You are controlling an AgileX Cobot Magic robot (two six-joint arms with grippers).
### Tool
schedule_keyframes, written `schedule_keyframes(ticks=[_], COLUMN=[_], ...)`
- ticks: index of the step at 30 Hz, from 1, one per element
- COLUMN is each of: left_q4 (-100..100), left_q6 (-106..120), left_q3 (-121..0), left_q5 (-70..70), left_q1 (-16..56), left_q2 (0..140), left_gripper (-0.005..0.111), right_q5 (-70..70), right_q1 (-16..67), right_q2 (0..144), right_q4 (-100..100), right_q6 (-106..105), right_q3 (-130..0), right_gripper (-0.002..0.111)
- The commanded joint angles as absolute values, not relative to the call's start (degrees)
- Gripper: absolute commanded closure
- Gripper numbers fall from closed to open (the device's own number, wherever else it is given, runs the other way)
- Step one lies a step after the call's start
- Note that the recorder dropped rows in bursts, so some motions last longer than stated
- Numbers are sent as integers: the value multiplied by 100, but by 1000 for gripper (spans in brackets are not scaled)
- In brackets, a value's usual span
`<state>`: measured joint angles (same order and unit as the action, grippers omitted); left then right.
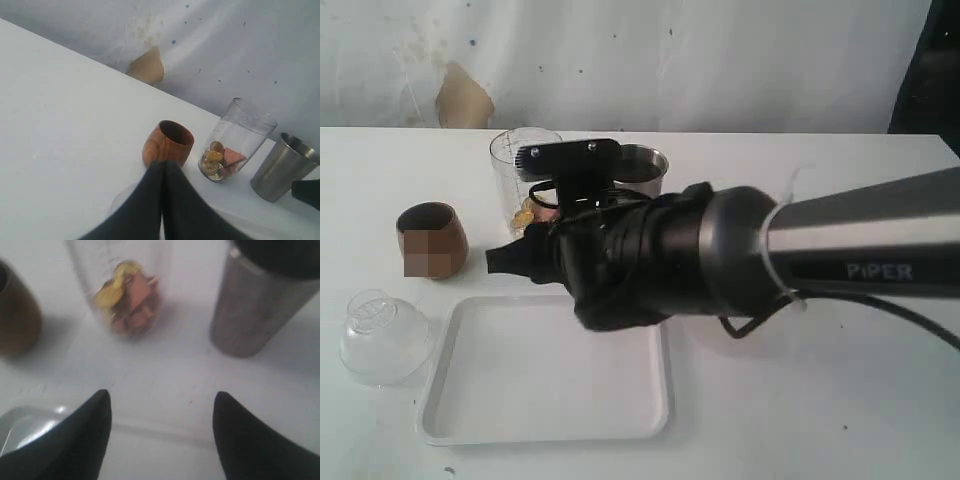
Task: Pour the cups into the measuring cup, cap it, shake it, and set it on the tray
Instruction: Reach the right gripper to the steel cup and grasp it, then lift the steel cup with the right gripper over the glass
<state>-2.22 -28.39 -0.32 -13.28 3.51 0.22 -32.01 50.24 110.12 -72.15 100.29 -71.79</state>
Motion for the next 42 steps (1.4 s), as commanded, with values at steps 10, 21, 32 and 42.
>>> schedule_keyframes(ticks=[10, 21, 32, 42], left_q4=[-268, -268, -268, -268], left_q6=[-2822, -2822, -2822, -2822], left_q3=[0, 0, 0, 0], left_q5=[-1339, -1339, -1329, -1329], left_q1=[363, 363, 363, 363], left_q2=[0, 0, 0, 0], left_gripper=[107, 107, 107, 107], right_q5=[5970, 5964, 5727, 5698], right_q1=[4625, 4326, 3985, 3707], right_q2=[12667, 13048, 13491, 13552], right_q4=[5438, 5400, 5375, 5017], right_q6=[-2681, -2681, -2935, -2979], right_q3=[-6629, -7146, -7689, -7840], right_gripper=[23, 23, 23, 23])
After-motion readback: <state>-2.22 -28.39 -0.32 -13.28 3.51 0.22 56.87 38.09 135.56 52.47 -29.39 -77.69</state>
